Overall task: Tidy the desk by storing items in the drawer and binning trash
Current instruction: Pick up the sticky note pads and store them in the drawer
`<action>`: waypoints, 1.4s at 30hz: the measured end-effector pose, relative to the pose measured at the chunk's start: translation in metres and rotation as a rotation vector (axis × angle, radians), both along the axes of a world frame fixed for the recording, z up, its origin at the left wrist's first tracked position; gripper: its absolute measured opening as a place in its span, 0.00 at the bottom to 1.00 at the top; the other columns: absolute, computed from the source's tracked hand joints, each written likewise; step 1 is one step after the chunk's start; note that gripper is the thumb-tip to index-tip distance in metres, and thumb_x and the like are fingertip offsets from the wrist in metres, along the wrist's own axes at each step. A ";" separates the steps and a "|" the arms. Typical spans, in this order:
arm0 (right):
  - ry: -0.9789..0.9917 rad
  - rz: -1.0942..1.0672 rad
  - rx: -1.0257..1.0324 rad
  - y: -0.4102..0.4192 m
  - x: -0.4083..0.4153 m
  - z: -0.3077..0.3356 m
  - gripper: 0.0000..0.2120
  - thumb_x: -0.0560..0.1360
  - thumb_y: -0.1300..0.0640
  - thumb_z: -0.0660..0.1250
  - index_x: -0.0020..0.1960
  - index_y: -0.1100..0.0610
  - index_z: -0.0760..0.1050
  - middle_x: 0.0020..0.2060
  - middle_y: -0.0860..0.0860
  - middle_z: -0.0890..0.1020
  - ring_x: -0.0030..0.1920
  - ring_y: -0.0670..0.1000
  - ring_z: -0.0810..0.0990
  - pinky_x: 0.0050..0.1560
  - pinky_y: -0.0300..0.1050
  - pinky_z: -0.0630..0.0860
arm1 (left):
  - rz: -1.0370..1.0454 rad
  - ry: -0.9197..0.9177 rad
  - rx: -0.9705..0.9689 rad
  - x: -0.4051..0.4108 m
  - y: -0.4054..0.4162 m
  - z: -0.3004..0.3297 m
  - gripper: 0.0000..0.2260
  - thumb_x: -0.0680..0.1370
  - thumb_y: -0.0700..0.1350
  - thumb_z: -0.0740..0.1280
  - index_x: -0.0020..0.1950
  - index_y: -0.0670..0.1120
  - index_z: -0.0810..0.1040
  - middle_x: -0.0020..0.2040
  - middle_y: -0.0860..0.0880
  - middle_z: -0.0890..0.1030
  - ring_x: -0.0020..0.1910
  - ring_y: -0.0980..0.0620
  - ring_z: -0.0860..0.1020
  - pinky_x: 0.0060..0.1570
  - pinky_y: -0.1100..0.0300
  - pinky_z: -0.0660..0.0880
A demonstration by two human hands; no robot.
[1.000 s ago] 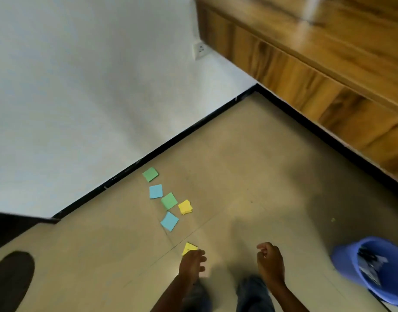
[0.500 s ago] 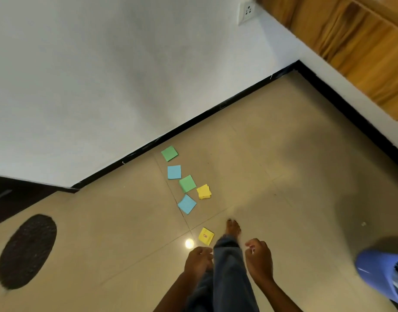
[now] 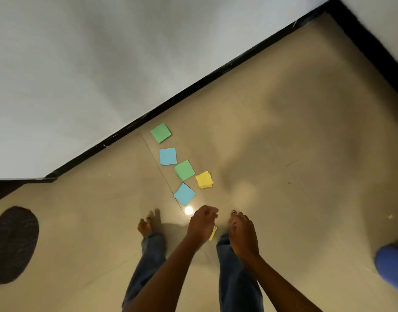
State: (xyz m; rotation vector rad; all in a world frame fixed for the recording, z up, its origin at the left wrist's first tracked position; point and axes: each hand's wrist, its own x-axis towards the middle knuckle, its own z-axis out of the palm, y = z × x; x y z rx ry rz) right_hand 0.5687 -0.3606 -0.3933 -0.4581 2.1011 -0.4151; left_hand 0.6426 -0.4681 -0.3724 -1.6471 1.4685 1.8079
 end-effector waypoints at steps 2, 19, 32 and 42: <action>0.010 -0.007 0.022 -0.017 0.002 -0.027 0.09 0.72 0.63 0.61 0.48 0.54 0.77 0.48 0.54 0.77 0.51 0.57 0.76 0.54 0.54 0.74 | -0.038 -0.041 -0.024 0.006 -0.008 -0.026 0.15 0.69 0.50 0.59 0.51 0.46 0.77 0.53 0.42 0.80 0.54 0.43 0.79 0.50 0.55 0.72; 0.142 0.119 -0.017 -0.191 0.031 -0.324 0.08 0.73 0.64 0.64 0.51 0.61 0.76 0.50 0.58 0.77 0.54 0.59 0.74 0.51 0.51 0.71 | -0.271 -0.231 -0.311 0.095 -0.172 -0.334 0.14 0.78 0.41 0.62 0.64 0.47 0.72 0.62 0.47 0.75 0.59 0.49 0.74 0.57 0.61 0.67; 0.496 0.816 0.026 -0.296 0.039 -0.417 0.25 0.72 0.60 0.68 0.66 0.54 0.63 0.62 0.54 0.68 0.60 0.57 0.67 0.50 0.50 0.69 | -0.339 -0.272 -0.766 0.098 -0.261 -0.424 0.28 0.75 0.39 0.66 0.74 0.44 0.61 0.75 0.45 0.61 0.71 0.43 0.63 0.63 0.50 0.68; 0.321 0.676 0.045 -0.299 0.023 -0.410 0.07 0.72 0.56 0.69 0.49 0.55 0.77 0.55 0.53 0.73 0.58 0.56 0.69 0.56 0.51 0.65 | -0.230 -0.229 -0.724 0.098 -0.273 -0.439 0.29 0.76 0.42 0.66 0.74 0.42 0.59 0.75 0.44 0.59 0.70 0.42 0.64 0.62 0.48 0.70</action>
